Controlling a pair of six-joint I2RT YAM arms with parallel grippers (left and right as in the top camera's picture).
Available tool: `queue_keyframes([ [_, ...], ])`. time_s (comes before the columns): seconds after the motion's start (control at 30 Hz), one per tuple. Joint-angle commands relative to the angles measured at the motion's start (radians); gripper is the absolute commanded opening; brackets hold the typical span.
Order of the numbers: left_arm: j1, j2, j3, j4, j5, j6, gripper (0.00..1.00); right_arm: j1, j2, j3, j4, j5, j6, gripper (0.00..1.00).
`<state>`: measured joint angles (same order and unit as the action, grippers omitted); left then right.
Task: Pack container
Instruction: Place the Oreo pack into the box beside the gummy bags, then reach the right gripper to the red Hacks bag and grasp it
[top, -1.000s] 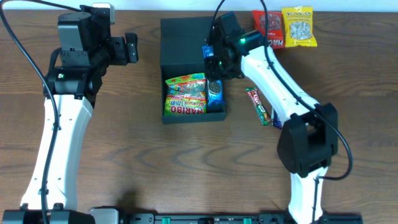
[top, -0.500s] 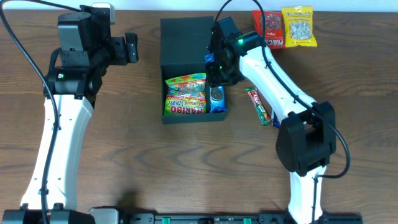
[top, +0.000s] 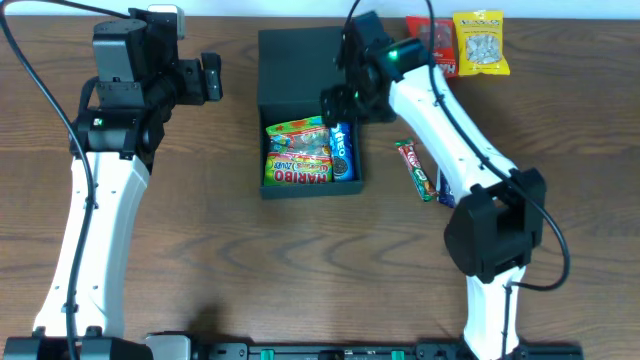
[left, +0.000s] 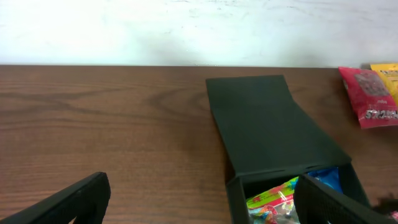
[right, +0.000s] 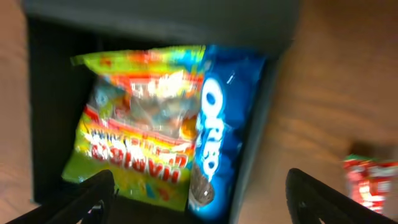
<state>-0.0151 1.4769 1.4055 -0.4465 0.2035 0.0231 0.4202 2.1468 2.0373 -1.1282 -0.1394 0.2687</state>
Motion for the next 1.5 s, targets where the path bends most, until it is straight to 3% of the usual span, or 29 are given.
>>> queue_keyframes([
  [0.0,0.0,0.0,0.026,-0.006,0.0,0.0,0.95,-0.055,-0.004,0.058,0.011,0.143,0.004,0.9],
  [0.17,0.0,0.0,0.026,-0.025,0.0,0.0,0.95,-0.179,0.001,0.054,0.106,0.203,0.004,0.87],
  [0.33,0.0,0.0,0.026,-0.029,0.0,0.0,0.95,-0.278,0.046,0.054,0.307,0.213,-0.111,0.84],
  [0.5,0.0,0.0,0.026,-0.032,0.0,-0.001,0.95,-0.342,0.131,0.063,0.384,0.206,-0.13,0.85],
  [0.63,0.0,0.0,0.026,-0.032,0.0,-0.001,0.95,-0.356,0.223,0.087,0.489,0.211,-0.199,0.87],
  [0.83,0.0,0.0,0.026,-0.04,0.0,-0.002,0.95,-0.356,0.336,0.087,0.713,0.244,-0.222,0.99],
  [1.17,0.0,0.0,0.026,-0.047,0.0,-0.004,0.95,-0.362,0.455,0.087,0.877,0.245,-0.21,0.99],
  [1.37,0.0,0.0,0.026,-0.046,0.0,-0.005,0.95,-0.368,0.487,0.087,0.896,0.24,-0.194,0.85],
  [1.47,0.0,0.0,0.026,-0.046,0.0,-0.013,0.95,-0.367,0.487,0.087,0.886,0.24,-0.195,0.72],
])
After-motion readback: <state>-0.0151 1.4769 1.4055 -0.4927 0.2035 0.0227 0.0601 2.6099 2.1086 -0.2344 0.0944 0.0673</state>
